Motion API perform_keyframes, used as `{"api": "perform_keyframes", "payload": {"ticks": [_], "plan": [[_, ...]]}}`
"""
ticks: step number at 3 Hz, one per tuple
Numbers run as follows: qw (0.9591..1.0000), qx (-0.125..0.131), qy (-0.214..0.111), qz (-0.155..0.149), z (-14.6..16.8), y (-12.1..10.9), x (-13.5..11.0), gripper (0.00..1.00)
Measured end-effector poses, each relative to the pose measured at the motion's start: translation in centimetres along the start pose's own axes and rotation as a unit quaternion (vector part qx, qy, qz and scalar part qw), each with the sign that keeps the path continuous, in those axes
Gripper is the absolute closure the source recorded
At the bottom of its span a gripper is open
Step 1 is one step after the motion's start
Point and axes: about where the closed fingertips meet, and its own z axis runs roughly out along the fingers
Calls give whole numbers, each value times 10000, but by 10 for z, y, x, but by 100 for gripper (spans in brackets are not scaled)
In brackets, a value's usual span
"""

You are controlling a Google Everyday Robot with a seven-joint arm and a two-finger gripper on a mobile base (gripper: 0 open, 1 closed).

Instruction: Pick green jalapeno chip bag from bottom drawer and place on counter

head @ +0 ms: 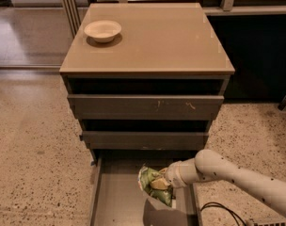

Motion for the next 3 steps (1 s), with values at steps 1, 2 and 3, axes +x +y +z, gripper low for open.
{"api": "perform_keyframes", "payload": {"ticks": [1, 2, 3], "plan": [[10000, -5, 1, -2, 0, 0, 0, 100], [9999, -163, -16, -15, -17, 3, -32, 100], [9982, -406, -433, -123, -77, 10, -106, 100]]}}
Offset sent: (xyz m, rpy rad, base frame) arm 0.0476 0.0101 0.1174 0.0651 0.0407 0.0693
